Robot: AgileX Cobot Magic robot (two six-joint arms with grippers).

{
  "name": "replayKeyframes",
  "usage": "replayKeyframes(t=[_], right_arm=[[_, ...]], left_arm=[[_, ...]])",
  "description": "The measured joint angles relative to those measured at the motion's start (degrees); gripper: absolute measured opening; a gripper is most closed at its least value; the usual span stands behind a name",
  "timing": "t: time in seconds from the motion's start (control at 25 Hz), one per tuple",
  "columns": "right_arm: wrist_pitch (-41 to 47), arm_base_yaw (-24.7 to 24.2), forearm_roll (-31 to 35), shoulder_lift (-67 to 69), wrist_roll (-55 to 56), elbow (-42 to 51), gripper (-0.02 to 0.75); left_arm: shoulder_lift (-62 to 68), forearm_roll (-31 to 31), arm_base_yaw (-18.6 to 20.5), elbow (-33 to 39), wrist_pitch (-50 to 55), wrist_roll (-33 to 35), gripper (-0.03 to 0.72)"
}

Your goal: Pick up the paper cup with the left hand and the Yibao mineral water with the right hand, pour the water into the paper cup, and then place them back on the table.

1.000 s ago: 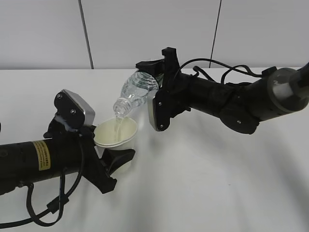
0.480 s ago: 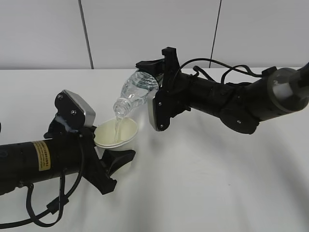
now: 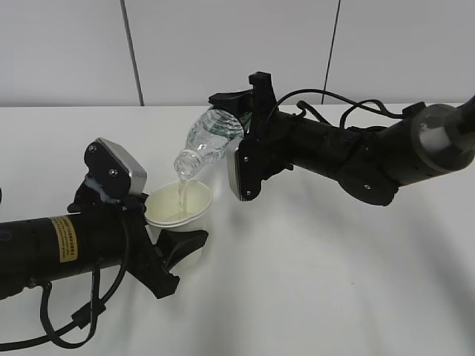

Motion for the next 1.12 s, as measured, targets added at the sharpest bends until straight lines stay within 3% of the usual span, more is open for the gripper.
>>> replayKeyframes(t=[1.12], right_arm=[[-0.22, 0.00, 0.00, 0.00, -0.82, 0.00, 0.450]], left_arm=[[0.00, 0.00, 0.00, 0.00, 0.14, 0.00, 0.410]])
